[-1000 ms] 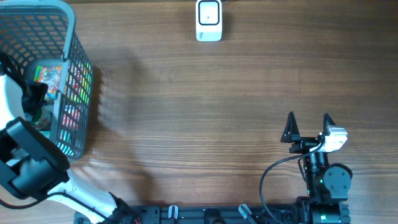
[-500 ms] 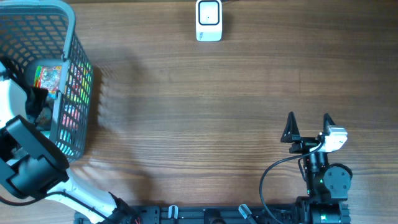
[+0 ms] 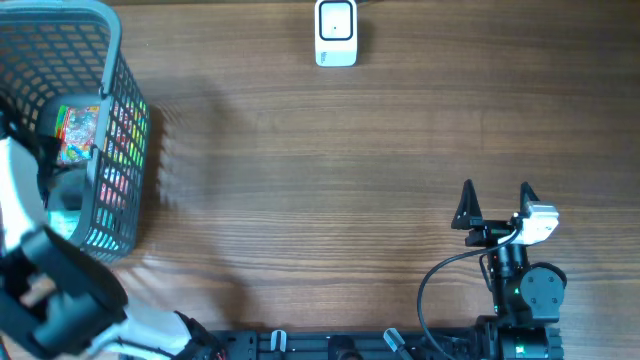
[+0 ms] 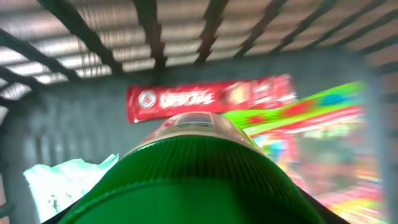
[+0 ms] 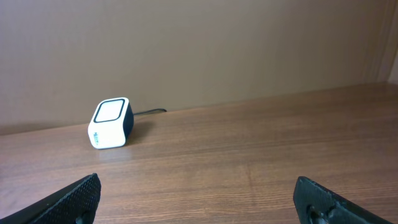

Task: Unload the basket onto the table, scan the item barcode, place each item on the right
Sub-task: 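Carry the jar with the left gripper and set it below the scanner, then return the left gripper to the basket and grasp the red-white packet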

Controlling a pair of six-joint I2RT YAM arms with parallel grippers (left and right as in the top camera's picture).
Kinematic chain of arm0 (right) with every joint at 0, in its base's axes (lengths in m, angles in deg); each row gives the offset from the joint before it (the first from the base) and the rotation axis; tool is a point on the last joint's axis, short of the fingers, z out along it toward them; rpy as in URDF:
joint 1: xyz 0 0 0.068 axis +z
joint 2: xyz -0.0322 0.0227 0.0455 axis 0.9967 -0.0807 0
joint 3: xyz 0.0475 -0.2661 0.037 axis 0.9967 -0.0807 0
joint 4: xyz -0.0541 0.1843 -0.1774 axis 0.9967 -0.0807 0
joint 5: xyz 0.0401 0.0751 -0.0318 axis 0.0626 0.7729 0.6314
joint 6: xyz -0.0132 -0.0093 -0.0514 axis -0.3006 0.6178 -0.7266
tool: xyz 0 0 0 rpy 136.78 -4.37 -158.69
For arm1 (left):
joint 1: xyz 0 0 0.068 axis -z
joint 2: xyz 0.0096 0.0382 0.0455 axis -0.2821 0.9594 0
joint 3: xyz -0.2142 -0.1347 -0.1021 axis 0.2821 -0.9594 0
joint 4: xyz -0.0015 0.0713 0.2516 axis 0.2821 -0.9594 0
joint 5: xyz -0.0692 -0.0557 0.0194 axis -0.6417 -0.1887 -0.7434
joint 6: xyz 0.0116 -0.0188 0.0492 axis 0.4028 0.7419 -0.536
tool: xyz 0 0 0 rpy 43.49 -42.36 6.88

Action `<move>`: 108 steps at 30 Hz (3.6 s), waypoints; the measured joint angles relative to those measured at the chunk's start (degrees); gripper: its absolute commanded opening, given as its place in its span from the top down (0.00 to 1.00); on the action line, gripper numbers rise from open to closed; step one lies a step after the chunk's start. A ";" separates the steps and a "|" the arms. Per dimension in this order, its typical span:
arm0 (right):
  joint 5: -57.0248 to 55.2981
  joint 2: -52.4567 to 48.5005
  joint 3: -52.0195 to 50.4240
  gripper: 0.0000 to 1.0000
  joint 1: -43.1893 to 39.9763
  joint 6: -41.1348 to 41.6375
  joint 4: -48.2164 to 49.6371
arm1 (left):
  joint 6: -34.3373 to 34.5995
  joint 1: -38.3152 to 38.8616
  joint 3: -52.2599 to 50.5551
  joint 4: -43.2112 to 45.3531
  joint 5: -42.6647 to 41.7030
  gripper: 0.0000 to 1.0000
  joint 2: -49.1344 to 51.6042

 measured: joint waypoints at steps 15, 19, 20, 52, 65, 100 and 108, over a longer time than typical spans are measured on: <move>0.00 0.00 0.00 0.00 0.00 0.00 0.00 | -0.02 8.35 0.00 -1.40 -24.55 0.32 -36.00; 0.00 0.00 0.00 0.00 0.00 0.00 0.02 | -0.09 21.55 0.13 -3.67 -27.10 0.34 -41.68; 0.00 0.00 0.00 0.00 0.00 0.00 0.02 | -0.13 25.22 0.17 -4.94 -27.69 0.36 -41.99; -0.15 0.00 0.00 0.00 0.00 0.00 0.02 | -22.36 70.20 0.26 2.73 -14.91 0.23 10.56; -0.15 0.00 0.00 0.00 0.00 0.00 0.00 | -41.97 70.20 3.76 -1.97 -8.90 0.00 4.42; -0.15 0.00 0.00 0.00 0.00 0.00 0.00 | -9.20 -0.94 14.49 -22.75 -22.67 0.29 11.21; -0.15 0.00 0.00 0.01 0.00 0.00 0.00 | -14.64 0.87 14.40 -22.53 -20.33 0.23 14.60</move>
